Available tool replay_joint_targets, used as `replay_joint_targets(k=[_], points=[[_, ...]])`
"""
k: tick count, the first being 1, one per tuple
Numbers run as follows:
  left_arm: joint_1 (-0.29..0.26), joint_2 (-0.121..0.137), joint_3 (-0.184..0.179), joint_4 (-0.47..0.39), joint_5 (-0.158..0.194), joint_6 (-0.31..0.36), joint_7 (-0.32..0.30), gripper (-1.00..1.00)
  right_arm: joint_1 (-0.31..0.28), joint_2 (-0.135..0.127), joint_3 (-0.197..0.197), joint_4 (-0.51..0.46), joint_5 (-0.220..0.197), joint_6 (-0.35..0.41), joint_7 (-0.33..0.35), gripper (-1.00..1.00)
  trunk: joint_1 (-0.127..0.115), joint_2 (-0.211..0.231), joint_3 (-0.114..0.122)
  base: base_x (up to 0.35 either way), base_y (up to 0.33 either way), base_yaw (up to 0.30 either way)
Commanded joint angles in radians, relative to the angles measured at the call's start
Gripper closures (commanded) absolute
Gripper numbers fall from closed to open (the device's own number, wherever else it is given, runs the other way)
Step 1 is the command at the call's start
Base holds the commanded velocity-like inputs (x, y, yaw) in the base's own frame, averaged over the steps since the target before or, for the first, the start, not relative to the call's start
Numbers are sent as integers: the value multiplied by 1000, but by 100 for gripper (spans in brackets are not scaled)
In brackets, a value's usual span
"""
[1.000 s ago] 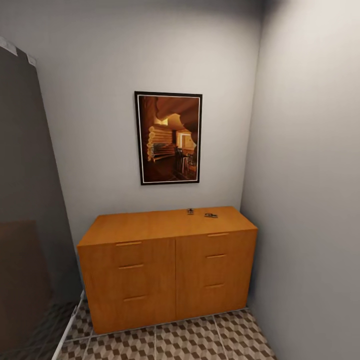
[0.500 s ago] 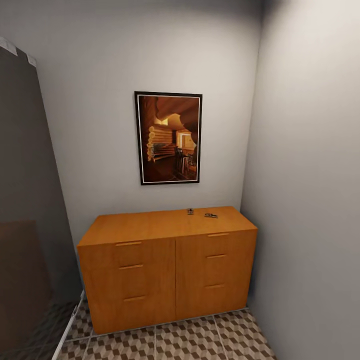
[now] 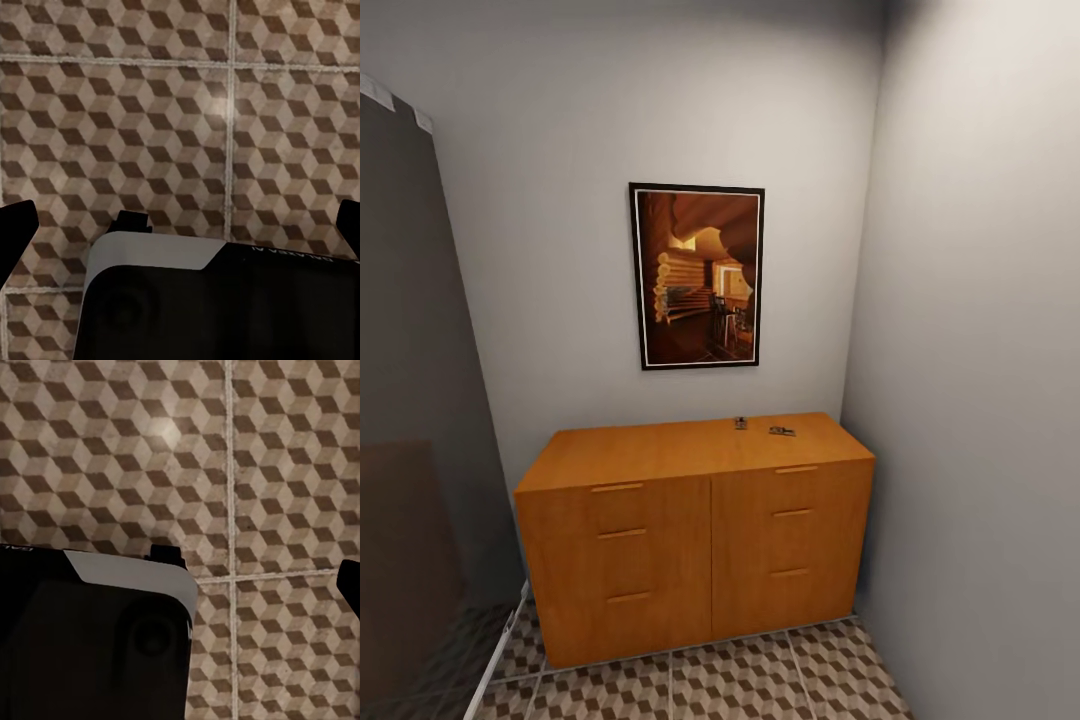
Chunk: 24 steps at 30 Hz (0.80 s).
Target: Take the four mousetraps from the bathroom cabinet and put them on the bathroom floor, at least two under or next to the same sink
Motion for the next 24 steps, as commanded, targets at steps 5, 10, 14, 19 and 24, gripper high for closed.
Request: replay_joint_targets(k=[5, 10, 14, 19, 24], points=[[-1, 0, -9, 1, 8, -3, 1, -100, -1, 0, -2, 3, 11, -5, -4, -100, 0, -1, -1, 0, 0, 0], [-1, 0, -9, 1, 8, -3, 1, -100, -1, -1, -2, 3, 11, -6, -5, -100, 0, -1, -1, 0, 0, 0], [0, 0, -9, 1, 8, -3, 1, -100, -1, 0, -3, 3, 11, -7, -5, -100, 0, -1, -1, 0, 0, 0], [0, 0, -9, 1, 8, -3, 1, -100, -1, 4, -4, 3, 11, -5, -11, -100, 0, -1, -1, 0, 0, 0], [-1, 0, -9, 1, 8, -3, 1, -100, -1, 7, -5, 3, 8, -5, -17, -100, 0, -1, -1, 0, 0, 0]])
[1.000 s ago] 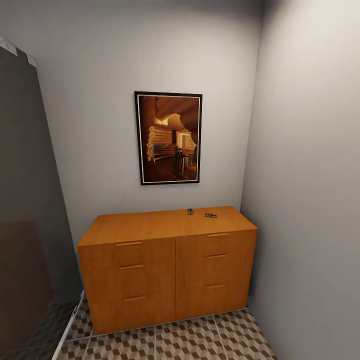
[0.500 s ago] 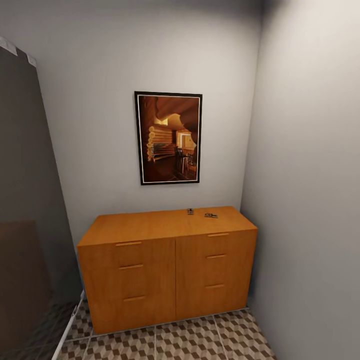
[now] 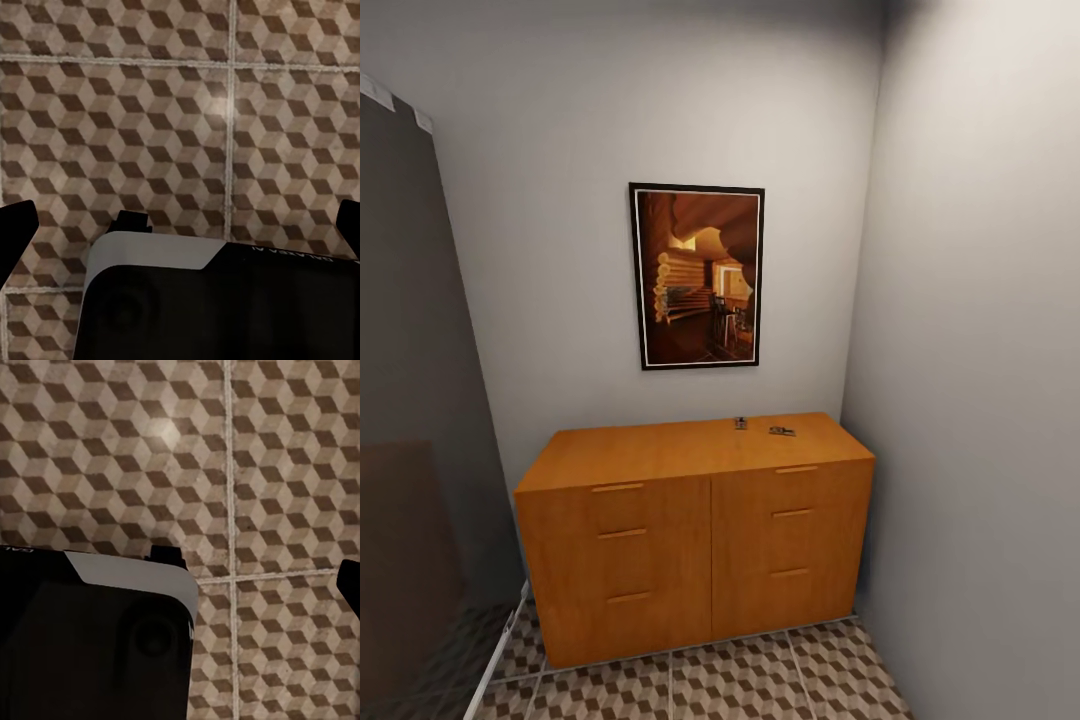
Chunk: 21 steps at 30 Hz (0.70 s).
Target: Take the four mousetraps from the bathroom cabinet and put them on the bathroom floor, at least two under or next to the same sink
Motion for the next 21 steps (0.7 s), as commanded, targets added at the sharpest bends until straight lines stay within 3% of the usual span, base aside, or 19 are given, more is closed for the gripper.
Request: replay_joint_targets(k=[1, 21], points=[[-1, 0, -9, 1, 8, -3, 1, -100, -1, 0, -3, 3, 9, -5, -6, -100, 0, -1, -1, 0, 0, 0], [-1, 3, -7, -2, 8, -4, 5, -100, -1, 1, -4, 3, 4, -6, -8, -100, 0, -1, -1, 0, 0, 0]])
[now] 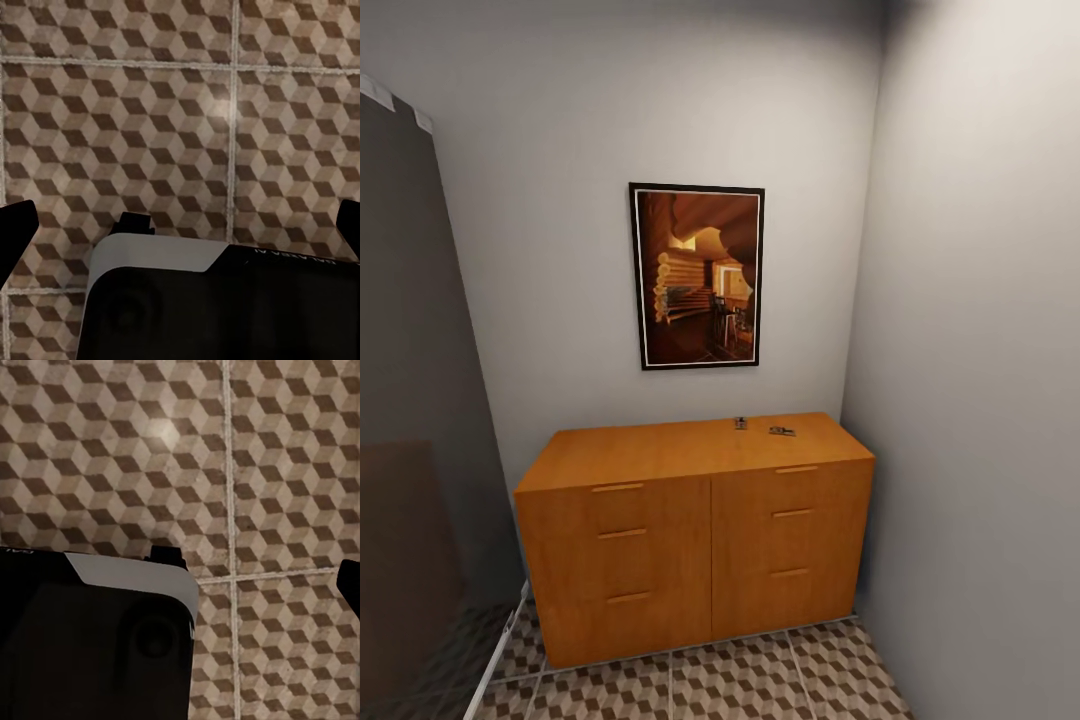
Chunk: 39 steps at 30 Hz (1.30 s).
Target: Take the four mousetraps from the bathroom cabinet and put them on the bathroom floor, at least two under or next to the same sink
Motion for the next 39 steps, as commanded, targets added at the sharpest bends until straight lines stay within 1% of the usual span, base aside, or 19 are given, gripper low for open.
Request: replay_joint_targets(k=[1, 6, 9, 10, 14, 15, 18, 19, 21, 22, 23, 25, 26, 32, 35, 39], points=[[-1, 0, -9, 0, 8, -3, 2, -100, -1, 1, -3, 3, 12, -5, -5, -100, 0, -1, -1, 0, 0, 0], [-1, 8, -11, -5, 4, -3, 5, -100, -1, -2, -4, 1, 13, 1, -6, -100, 0, -1, -1, 0, 0, 0], [-3, 29, -12, -18, 2, 1, 9, -100, -2, -7, -6, -27, 9, 7, -4, -100, 0, -1, -1, 0, 0, 0], [-5, 42, -13, -37, 2, 3, 9, -100, -2, -8, -7, -63, 8, 9, -2, -100, 0, -1, -1, 0, 0, 0], [-6, 71, -13, -111, 1, 5, 8, -100, -2, -10, -7, -167, 7, 24, 2, -100, 0, -1, -1, 0, 0, 0], [-7, 107, -13, -211, 2, 11, 13, -100, -1, -15, -10, -279, 5, 76, 3, -100, 0, -1, -1, 0, 0, 0], [-7, 128, -12, -280, 2, 24, 16, -100, -1, -17, -11, -365, 4, 134, 4, -100, 0, -1, -1, 0, 0, 0], [-7, 139, -12, -320, 3, 35, 18, -100, -1, -17, -11, -425, 3, 172, 5, -100, 0, -1, -1, 0, 0, 0], [-7, 149, -11, -358, 3, 50, 22, -100, -1, -17, -12, -483, 3, 207, 6, -100, 0, -1, -1, 0, 0, 0], [-7, 149, -11, -358, 3, 50, 22, -100, -1, -17, -12, -483, 3, 207, 6, -100, 0, -1, -1, 0, 0, 0], [-8, 158, -11, -397, 3, 68, 31, -100, -1, -17, -12, -537, 3, 236, 7, -100, 0, -1, -1, 0, 0, 0], [-8, 165, -11, -439, 3, 89, 46, -100, -1, -17, -12, -585, 3, 260, 8, -100, 0, -1, -1, 0, 0, 0], [-8, 173, -11, -511, 3, 126, 83, -100, -1, -18, -13, -642, 3, 287, 9, -100, 0, -1, -1, 0, 0, 0], [-8, 193, -11, -688, -1, 223, 168, -100, -1, -19, -15, -733, 3, 333, 10, -100, 0, -1, -1, 0, 0, 0], [-8, 204, -11, -789, -6, 277, 192, -100, -1, -19, -15, -787, 3, 367, 10, -100, 0, -1, -1, 0, 0, 0], [-8, 219, -9, -923, -8, 354, 208, -100, -2, -19, -15, -875, 3, 433, 10, -100, 0, -1, -1, 0, 0, 0]])
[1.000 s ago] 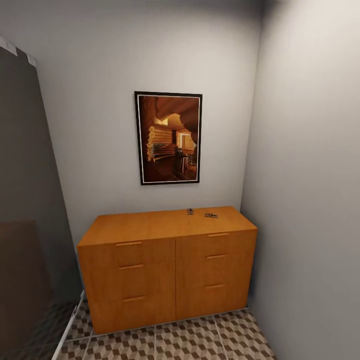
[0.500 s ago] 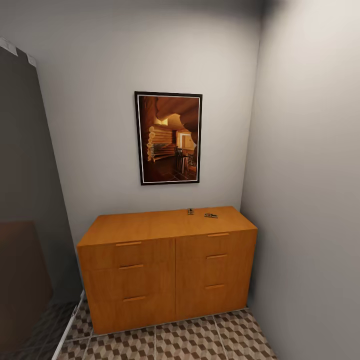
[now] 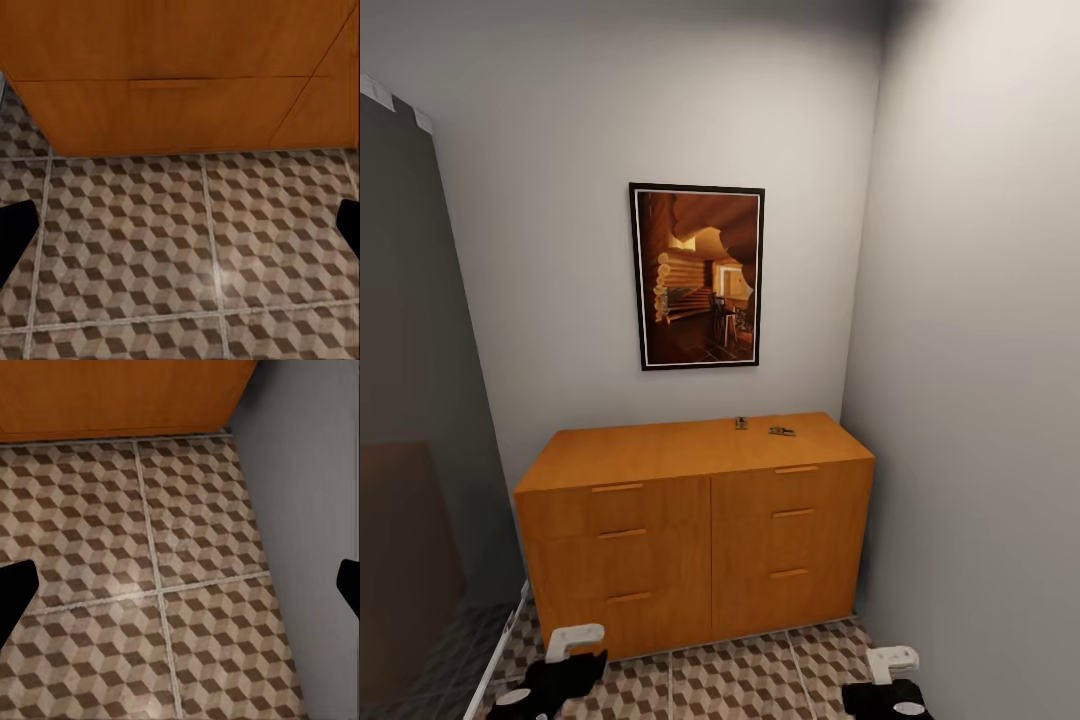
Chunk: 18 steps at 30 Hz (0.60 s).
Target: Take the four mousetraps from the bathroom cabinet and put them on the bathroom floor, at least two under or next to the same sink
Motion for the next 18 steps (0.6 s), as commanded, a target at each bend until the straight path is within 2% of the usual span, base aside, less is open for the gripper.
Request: replay_joint_targets(k=[1, 11, 18], points=[[-1, 5, -5, -35, 10, 23, 12, -100, 0, 1, 0, -27, 10, 27, 1, -100, 0, -1, -2, 0, 0, 0], [-1, 16, -4, -318, 8, 212, 21, -100, 0, 3, 1, -289, 10, 227, 1, -100, 0, -1, -2, 0, 0, 0], [-1, 15, -4, -444, 9, 312, 21, -100, 0, 4, 0, -435, 10, 340, 1, -100, 0, -1, -2, 0, 0, 0]])
